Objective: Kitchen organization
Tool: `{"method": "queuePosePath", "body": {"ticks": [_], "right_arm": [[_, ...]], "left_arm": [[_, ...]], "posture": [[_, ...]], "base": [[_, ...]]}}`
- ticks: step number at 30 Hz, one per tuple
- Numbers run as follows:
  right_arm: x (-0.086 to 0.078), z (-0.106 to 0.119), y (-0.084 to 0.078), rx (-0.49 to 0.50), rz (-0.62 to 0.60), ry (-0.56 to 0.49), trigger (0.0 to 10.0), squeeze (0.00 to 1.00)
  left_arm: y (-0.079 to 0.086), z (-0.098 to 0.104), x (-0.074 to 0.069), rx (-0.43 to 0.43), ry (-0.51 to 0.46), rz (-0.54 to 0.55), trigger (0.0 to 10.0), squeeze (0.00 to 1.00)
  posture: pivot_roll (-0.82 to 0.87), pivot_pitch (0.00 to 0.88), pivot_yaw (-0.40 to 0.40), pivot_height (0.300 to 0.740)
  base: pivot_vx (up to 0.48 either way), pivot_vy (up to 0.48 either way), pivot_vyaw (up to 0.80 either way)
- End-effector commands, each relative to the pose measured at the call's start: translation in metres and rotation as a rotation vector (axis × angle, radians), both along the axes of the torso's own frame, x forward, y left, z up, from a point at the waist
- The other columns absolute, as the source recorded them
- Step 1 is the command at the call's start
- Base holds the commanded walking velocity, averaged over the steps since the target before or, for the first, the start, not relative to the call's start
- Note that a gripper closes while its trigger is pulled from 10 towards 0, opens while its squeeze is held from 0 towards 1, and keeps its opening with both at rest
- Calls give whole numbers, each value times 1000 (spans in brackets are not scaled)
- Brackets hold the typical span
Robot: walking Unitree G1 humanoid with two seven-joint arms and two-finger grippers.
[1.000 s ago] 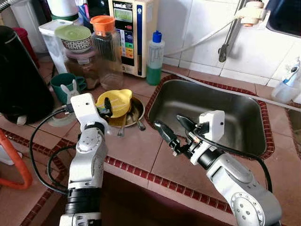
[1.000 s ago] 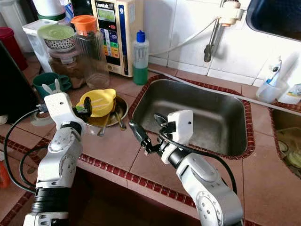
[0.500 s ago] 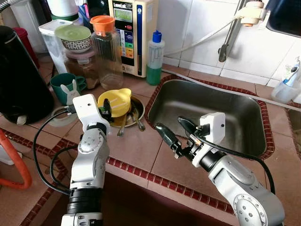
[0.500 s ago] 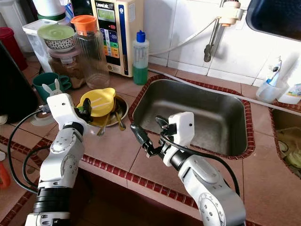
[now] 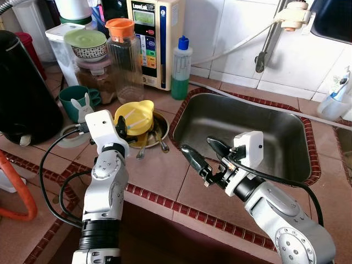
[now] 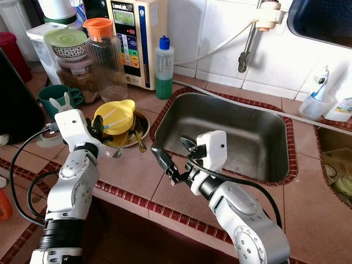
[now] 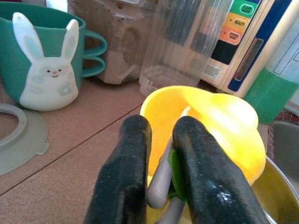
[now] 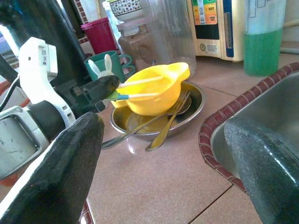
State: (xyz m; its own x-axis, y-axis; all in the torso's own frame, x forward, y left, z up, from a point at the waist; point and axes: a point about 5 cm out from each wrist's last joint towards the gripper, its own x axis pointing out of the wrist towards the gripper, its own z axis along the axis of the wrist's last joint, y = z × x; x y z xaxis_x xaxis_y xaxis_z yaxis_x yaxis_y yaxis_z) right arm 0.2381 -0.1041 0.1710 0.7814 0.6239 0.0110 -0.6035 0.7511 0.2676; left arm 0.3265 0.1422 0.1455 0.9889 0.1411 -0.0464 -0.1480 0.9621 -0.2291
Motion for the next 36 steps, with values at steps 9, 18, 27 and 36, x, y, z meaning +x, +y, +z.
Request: {"method": "queuePosePath", "body": {"ticks": [9,18,27,36], "right_arm": [[-2,5,1,-3,13,-18,10000,0],[-1,6,0,-5,6,-23,10000,0],[-1,6,-1,-6,-2,-24,10000,0],[5,8,-5,6,-48,-32,10000,0]], "left_arm": [[0,11,0,45,-52,17,0,0],[-8,22,0,140,-124,-21,0,0],[-15,32,-3,234,-198,-59,10000,0],[-31,51,-6,295,-321,-144,10000,0]], "posture": [[43,0,-10,740],[42,0,-12,740],[45,0,-13,740],[47,0,-16,740]], "base": [[0,0,0],[0,0,0],[0,0,0],[0,0,0]]}}
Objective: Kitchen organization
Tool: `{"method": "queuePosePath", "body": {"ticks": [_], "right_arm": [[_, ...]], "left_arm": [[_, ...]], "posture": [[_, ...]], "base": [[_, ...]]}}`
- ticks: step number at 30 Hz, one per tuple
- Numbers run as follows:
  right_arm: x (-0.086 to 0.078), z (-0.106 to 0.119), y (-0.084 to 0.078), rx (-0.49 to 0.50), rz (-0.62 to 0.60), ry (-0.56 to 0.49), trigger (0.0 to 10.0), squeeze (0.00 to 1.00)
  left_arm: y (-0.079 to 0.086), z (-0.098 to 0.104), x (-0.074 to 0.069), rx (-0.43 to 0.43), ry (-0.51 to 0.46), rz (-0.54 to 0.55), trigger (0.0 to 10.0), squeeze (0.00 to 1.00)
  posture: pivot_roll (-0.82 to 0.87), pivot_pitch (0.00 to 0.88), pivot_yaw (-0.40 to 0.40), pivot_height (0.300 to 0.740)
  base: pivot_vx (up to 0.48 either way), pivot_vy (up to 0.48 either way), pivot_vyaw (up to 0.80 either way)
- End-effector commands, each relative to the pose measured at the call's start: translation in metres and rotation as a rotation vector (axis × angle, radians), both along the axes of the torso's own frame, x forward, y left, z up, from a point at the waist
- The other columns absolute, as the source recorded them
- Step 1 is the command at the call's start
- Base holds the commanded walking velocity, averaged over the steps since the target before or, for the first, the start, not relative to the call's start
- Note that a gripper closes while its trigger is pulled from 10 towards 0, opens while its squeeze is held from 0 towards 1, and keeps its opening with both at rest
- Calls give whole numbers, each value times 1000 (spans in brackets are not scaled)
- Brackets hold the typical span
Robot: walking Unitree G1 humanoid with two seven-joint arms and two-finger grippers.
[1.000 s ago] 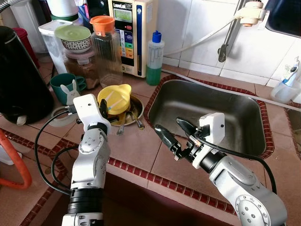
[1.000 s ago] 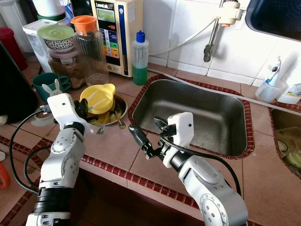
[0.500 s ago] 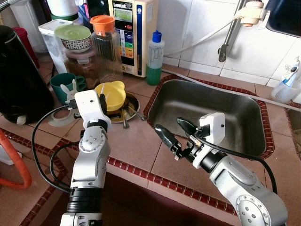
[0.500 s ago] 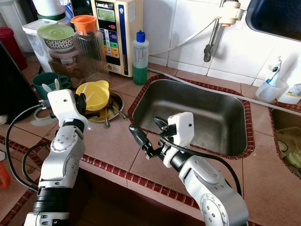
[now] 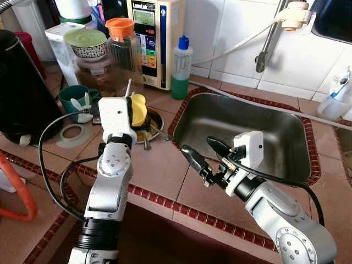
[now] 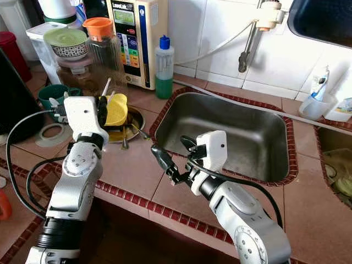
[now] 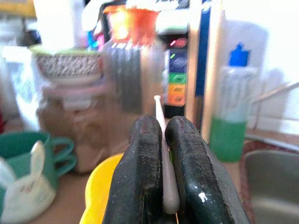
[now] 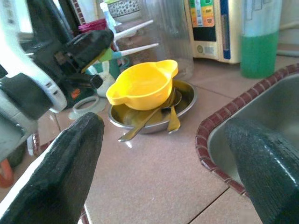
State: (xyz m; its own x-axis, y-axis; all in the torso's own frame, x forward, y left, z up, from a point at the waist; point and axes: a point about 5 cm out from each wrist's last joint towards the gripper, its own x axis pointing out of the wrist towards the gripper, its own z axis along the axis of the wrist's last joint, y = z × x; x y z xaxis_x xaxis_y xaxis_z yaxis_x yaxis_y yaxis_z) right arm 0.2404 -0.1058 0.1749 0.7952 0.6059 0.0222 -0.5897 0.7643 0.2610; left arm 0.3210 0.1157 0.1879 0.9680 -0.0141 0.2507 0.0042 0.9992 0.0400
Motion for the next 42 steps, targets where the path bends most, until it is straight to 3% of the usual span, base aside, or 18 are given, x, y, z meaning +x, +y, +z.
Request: {"method": "queuePosePath", "body": {"ticks": [1,3,6,11,15,20,22,24,25,26,27,31,35,42], "right_arm": [[4,5,-5,7,-34,-22,10000,0],[4,5,-6,8,-41,-24,10000,0],[9,6,-10,21,-89,-29,10000,0],[21,10,-23,55,-211,-42,10000,0],[26,12,-29,65,-262,-49,10000,0],[31,15,-36,71,-324,-67,10000,0],[36,17,-42,126,-384,-59,10000,0],[47,23,-53,310,-474,-10,10000,0],[47,23,-53,310,-474,-10,10000,0],[50,23,-56,368,-484,9,10000,0],[50,23,-56,368,-484,9,10000,0],[60,24,-57,547,-484,69,10000,0],[67,21,-52,604,-467,127,10000,0],[68,15,-36,635,-413,197,10000,0]], "left_arm": [[-6,12,-1,-9,-42,-32,10000,0],[-7,15,0,-21,-49,-38,10000,0],[-17,27,2,-114,-56,-125,10000,0],[-39,41,2,-298,-39,-343,10000,0],[-49,45,0,-335,-34,-437,10000,0],[-63,46,-3,-493,41,-573,10000,0],[-66,43,-1,-616,111,-602,10000,0],[-67,38,1,-767,181,-625,10000,0],[-67,38,1,-767,181,-625,10000,0],[-68,38,1,-827,206,-646,10000,0],[-68,38,1,-827,206,-646,10000,0],[-75,35,-5,-900,273,-745,10000,0],[-83,37,-12,-951,312,-841,10000,0],[-91,42,-17,-963,340,-910,10000,0]], "posture": [[47,0,-16,740],[48,0,-16,740],[51,0,-18,740],[56,0,-17,740],[55,0,-14,740],[53,0,-8,740],[54,0,-5,740],[53,0,-2,740],[53,0,-2,740],[54,0,-2,740],[54,0,-2,740],[61,0,1,740],[65,0,0,740],[61,0,1,740]], "base": [[0,0,0],[0,0,0],[0,0,0],[0,0,0],[0,0,0],[0,0,0],[0,0,0],[0,0,0],[0,0,0],[0,0,0],[0,0,0],[0,0,0],[0,0,0],[0,0,0]]}}
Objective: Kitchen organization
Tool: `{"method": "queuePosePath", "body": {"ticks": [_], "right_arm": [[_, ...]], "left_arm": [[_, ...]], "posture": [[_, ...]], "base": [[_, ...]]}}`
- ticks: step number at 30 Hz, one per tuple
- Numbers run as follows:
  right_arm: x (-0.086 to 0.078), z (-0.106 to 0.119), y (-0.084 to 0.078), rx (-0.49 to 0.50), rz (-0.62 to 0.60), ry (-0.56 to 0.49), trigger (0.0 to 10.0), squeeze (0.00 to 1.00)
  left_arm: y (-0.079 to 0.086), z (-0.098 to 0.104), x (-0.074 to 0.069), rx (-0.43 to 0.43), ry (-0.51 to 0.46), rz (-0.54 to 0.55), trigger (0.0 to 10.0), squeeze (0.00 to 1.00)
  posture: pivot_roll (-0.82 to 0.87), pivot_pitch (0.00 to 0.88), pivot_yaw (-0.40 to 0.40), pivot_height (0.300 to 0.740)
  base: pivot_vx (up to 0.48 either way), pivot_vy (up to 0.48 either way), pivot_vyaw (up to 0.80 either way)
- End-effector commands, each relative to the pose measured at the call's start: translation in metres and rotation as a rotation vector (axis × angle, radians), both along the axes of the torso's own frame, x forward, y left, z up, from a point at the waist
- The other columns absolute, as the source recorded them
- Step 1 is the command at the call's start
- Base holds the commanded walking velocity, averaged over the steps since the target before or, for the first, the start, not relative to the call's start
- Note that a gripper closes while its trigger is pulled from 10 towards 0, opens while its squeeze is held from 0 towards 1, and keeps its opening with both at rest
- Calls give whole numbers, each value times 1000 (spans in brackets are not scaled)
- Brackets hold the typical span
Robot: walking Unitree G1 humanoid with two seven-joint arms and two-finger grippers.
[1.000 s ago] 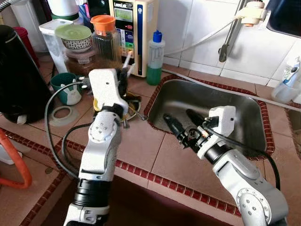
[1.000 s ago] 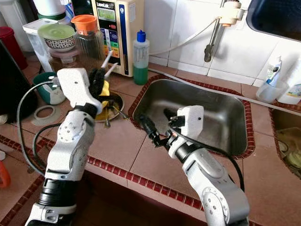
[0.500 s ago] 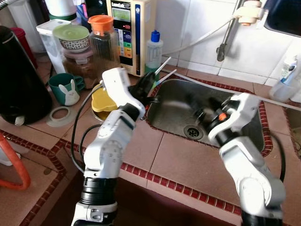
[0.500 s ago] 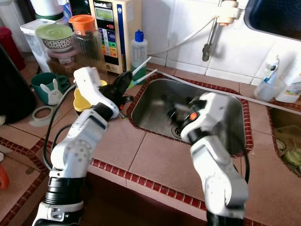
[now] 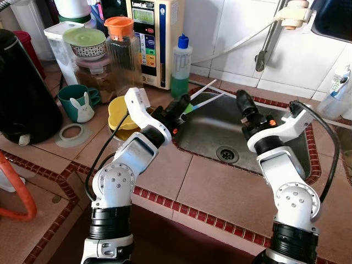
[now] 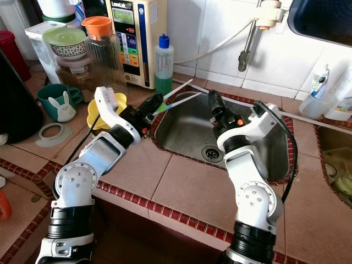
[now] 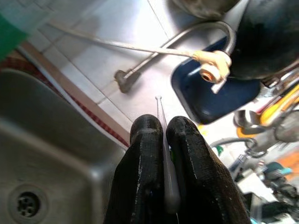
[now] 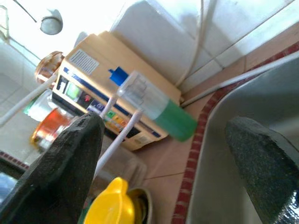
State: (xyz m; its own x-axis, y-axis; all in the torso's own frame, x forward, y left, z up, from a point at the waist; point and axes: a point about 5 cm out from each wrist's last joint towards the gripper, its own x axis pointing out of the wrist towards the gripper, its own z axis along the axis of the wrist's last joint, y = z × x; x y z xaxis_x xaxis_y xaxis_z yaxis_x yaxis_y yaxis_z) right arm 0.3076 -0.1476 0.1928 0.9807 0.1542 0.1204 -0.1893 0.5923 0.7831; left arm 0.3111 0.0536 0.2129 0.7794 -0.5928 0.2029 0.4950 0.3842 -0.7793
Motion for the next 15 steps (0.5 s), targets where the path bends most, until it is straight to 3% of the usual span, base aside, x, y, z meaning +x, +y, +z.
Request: {"method": "queuePosePath", "body": {"ticks": [1,15], "right_arm": [[1,-3,7,7,31,25,10000,0],[-3,-1,29,67,138,16,10000,0]], "left_arm": [[-29,18,-8,-94,-23,-82,10000,0],[-36,11,-12,-85,2,-123,10000,0]], "posture": [[60,0,1,740],[58,0,-3,740]], "base": [[0,0,0],[0,0,0]]}}
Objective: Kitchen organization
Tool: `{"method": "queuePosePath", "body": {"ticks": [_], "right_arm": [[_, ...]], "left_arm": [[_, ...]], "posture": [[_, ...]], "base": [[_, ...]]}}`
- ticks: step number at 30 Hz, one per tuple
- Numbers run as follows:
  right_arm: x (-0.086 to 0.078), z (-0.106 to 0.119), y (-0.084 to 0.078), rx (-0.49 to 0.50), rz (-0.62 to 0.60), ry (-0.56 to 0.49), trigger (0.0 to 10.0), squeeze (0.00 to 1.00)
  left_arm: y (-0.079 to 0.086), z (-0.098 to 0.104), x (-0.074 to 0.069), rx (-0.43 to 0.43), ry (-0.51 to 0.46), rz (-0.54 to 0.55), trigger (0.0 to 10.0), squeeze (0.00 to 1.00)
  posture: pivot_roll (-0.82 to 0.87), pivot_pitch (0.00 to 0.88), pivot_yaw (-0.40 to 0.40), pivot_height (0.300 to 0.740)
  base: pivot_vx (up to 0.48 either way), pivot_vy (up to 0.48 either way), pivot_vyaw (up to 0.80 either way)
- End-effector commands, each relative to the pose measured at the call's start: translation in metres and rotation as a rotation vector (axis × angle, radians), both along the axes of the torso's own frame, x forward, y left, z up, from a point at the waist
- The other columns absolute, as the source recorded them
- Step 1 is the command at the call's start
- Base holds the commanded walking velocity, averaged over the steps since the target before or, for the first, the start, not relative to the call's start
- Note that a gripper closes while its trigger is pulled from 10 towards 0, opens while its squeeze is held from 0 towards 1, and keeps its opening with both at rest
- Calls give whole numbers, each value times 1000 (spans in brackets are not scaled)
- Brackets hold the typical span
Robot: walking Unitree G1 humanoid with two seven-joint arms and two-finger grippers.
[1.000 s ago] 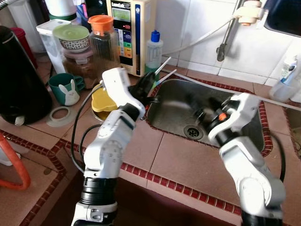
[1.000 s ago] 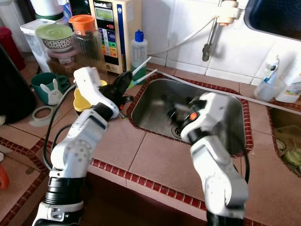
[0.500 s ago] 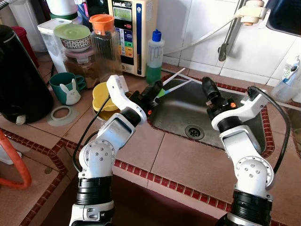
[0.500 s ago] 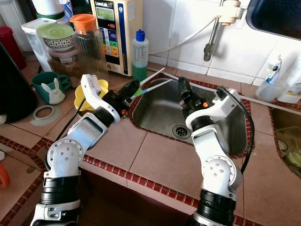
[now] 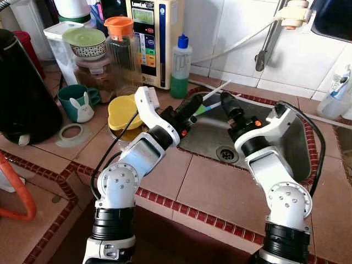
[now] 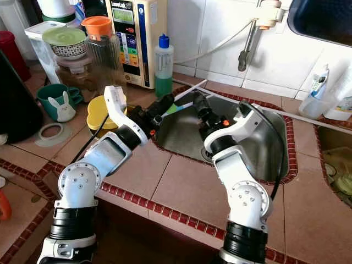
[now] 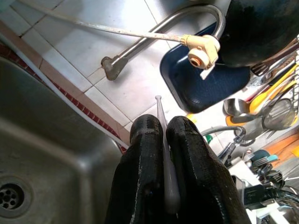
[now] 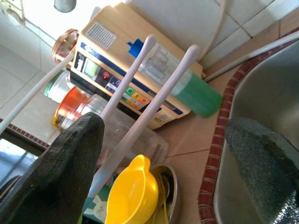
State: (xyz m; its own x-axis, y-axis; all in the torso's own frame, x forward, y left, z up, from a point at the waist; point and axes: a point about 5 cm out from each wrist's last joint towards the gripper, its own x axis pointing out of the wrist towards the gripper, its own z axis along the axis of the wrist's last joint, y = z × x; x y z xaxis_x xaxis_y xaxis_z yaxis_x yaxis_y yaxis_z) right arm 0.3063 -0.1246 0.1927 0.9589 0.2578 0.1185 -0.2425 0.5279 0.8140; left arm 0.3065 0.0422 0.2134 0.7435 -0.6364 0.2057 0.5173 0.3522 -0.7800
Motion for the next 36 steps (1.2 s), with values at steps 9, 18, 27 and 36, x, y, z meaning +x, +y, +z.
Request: {"method": "queuePosePath", "body": {"ticks": [9,18,27,36], "right_arm": [[-5,-1,7,42,28,1,0,0],[-6,0,4,47,9,5,0,0],[-5,0,2,52,0,4,0,0],[-5,0,3,60,4,3,0,0]], "left_arm": [[-25,8,-9,-83,20,-66,10000,0],[-24,7,-8,-82,32,-50,10000,0],[-24,6,-8,-88,44,-55,10000,0],[-29,6,-15,-96,41,-120,10000,0]], "posture": [[51,0,-1,740],[49,0,-1,740],[48,0,1,740],[48,0,1,740]], "base": [[0,0,0],[0,0,0],[0,0,0],[0,0,0]]}}
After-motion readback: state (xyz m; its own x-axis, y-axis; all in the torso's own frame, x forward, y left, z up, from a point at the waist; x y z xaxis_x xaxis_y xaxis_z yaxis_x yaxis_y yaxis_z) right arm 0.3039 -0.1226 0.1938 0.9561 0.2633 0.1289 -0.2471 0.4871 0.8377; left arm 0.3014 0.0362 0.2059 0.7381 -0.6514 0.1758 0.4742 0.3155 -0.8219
